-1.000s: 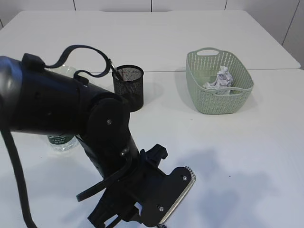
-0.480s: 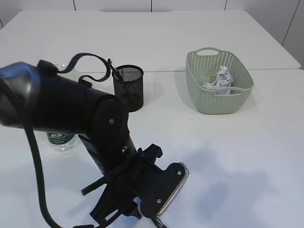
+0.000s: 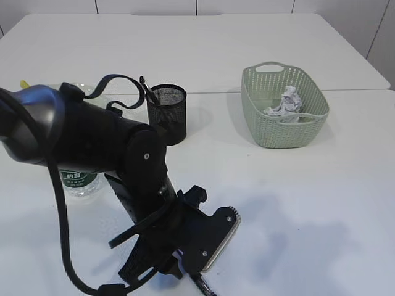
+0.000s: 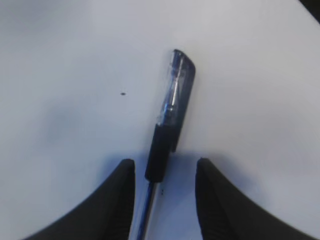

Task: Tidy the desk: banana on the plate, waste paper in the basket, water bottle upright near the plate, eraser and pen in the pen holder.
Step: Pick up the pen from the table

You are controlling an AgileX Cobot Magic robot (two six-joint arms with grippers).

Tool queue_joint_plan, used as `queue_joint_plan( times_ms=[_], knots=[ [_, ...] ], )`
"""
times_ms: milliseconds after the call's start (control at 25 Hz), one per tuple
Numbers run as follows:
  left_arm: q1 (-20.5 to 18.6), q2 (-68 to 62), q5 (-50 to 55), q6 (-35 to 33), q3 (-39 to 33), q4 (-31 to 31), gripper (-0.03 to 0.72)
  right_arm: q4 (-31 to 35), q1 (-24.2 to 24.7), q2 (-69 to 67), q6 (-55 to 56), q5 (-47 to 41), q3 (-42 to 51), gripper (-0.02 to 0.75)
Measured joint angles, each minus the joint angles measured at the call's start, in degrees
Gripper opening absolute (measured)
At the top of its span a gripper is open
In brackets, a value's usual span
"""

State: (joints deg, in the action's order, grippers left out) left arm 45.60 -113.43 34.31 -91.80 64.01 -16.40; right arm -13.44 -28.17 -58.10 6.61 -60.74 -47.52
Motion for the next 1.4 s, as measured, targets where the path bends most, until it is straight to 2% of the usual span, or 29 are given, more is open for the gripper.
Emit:
queue_joint_plan(
  times_ms=[1000, 1200, 1400],
  knots=[
    [-0.89, -1.90, 0.51, -2.76, 0.47, -5.87, 0.262, 0.00, 0.00, 0.00, -0.82, 0.00, 0.00, 0.221],
    [-0.89, -1.99, 0.59, -2.76, 0.47, -6.00, 0.186, 0.00, 0.00, 0.00, -0.82, 0.00, 0.00, 0.221],
    [-0.89, -1.99, 0.59, -2.76, 0.47, -6.00, 0.049, 0.00, 0.00, 0.00, -0.90, 0.00, 0.00, 0.221]
  ],
)
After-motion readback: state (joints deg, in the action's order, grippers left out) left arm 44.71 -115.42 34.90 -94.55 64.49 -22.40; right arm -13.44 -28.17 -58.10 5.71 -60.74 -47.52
